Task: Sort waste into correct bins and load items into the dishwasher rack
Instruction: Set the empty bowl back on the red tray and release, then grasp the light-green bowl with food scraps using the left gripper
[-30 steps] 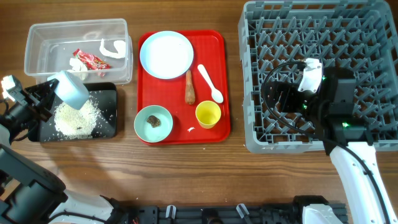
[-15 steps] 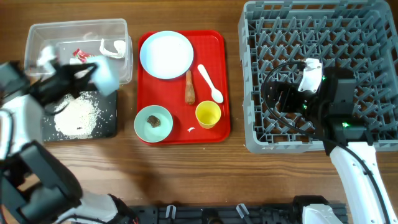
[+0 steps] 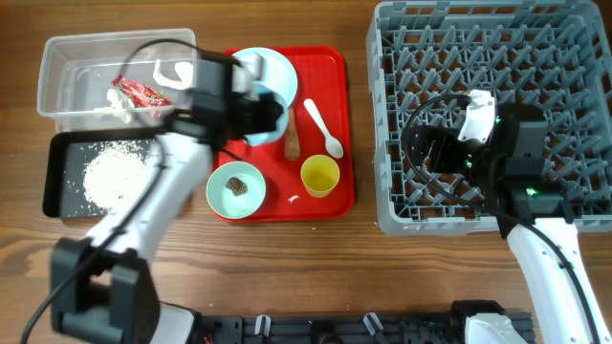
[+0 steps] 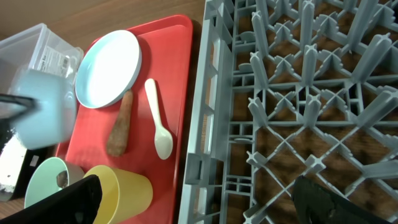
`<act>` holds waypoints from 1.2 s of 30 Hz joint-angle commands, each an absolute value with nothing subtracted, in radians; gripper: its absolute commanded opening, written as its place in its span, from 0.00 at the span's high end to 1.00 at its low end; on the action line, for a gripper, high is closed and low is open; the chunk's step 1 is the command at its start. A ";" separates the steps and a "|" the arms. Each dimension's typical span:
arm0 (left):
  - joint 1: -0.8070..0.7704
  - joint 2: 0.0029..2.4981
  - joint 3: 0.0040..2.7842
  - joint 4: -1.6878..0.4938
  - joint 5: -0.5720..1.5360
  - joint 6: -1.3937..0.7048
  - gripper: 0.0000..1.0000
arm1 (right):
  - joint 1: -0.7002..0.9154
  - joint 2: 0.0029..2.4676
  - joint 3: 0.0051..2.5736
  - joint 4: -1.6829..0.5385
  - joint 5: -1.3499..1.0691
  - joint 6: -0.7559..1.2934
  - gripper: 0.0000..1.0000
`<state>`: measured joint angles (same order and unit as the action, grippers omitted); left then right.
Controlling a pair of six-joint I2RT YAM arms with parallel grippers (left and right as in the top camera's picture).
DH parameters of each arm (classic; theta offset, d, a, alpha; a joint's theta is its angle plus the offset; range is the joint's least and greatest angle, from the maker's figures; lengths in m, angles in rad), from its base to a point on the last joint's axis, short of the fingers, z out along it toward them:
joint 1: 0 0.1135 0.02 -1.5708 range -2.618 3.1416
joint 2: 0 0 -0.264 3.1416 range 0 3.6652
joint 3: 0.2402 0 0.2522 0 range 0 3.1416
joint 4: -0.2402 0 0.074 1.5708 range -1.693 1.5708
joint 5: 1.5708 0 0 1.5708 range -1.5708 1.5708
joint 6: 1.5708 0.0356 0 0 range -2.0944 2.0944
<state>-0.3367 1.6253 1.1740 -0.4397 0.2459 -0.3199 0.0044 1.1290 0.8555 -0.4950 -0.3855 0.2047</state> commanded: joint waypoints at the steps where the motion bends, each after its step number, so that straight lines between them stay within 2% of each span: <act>1: -0.466 1.717 1.180 -0.445 -0.282 -0.290 0.96 | 0.010 1.137 0.879 -0.495 -0.402 0.212 0.00; 5: -0.524 1.795 1.180 -0.447 -0.373 -0.292 0.96 | 0.010 1.137 0.879 -0.497 -0.402 0.212 0.00; 14: -0.519 1.874 1.180 -0.480 -0.372 -0.292 0.95 | 0.010 1.142 0.879 -0.503 -0.401 0.211 0.01; 15: -0.519 1.870 1.180 -0.480 -0.372 -0.292 0.92 | 0.010 1.143 0.879 -0.503 -0.401 0.211 0.00; 19: -0.520 1.821 1.182 -0.493 -0.372 -0.292 0.50 | 0.010 1.143 0.879 -0.503 -0.401 0.212 0.00; 22: -0.520 1.760 1.202 -0.540 -0.371 -0.292 0.36 | 0.010 1.143 0.879 -0.503 -0.401 0.212 0.00; 26: -0.520 1.656 1.222 -0.619 -0.343 -0.292 0.34 | 0.010 1.143 0.879 -0.503 -0.401 0.212 0.00; 30: -0.520 1.573 1.222 -0.731 -0.233 -0.323 0.40 | 0.010 1.143 0.879 -0.503 -0.401 0.212 0.00; 36: -0.521 1.599 1.186 -0.887 -0.111 -0.429 0.45 | 0.010 1.143 0.879 -0.504 -0.401 0.212 0.00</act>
